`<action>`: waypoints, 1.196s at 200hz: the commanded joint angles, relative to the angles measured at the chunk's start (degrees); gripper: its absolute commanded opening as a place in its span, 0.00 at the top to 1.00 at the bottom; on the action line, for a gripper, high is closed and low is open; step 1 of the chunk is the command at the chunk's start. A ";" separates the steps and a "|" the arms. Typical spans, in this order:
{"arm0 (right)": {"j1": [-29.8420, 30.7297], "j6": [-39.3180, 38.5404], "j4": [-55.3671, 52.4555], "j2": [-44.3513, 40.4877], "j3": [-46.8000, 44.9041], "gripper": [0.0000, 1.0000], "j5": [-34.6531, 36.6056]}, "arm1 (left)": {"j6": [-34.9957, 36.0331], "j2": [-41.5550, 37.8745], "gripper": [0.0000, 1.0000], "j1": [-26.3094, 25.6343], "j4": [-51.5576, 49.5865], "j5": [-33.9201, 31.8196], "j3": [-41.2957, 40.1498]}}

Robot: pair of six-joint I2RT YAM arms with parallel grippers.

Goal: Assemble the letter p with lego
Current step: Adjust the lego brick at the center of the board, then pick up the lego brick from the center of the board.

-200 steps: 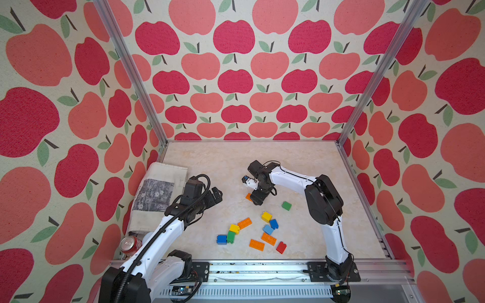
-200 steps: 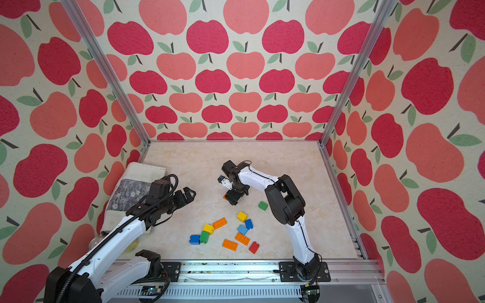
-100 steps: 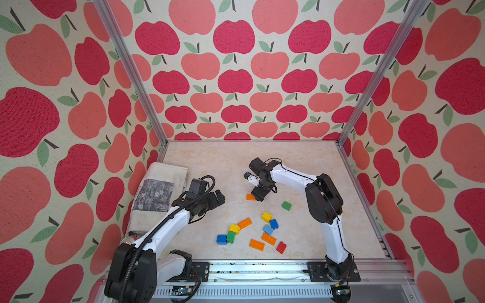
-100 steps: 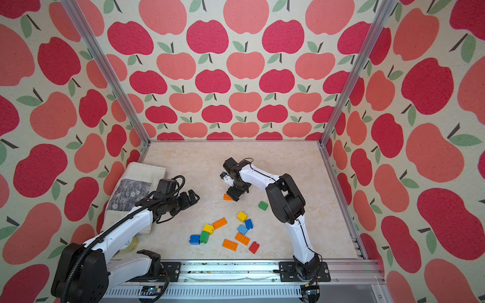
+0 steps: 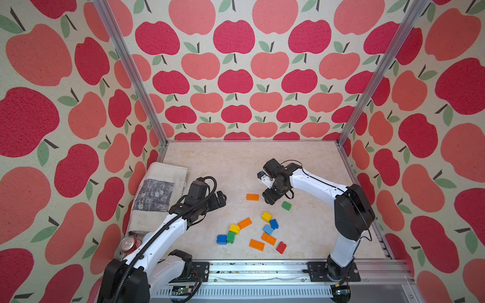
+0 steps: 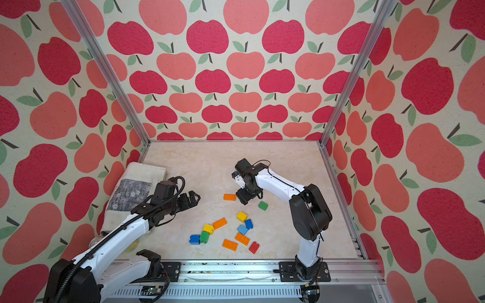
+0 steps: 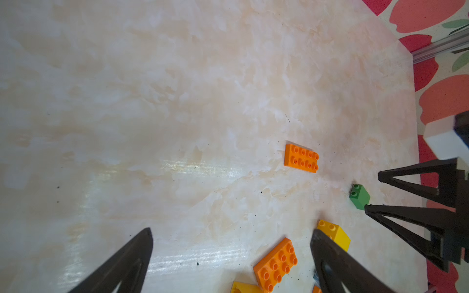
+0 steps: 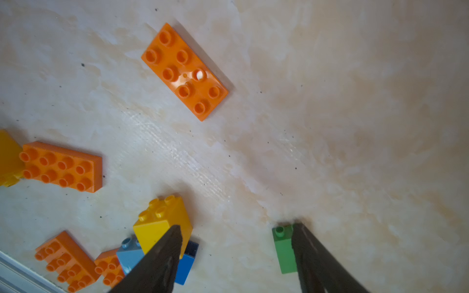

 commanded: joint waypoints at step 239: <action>-8.79 1.91 -2.81 6.42 -3.97 0.40 6.16 | -0.10 -4.37 0.01 1.95 6.57 2.11 -3.31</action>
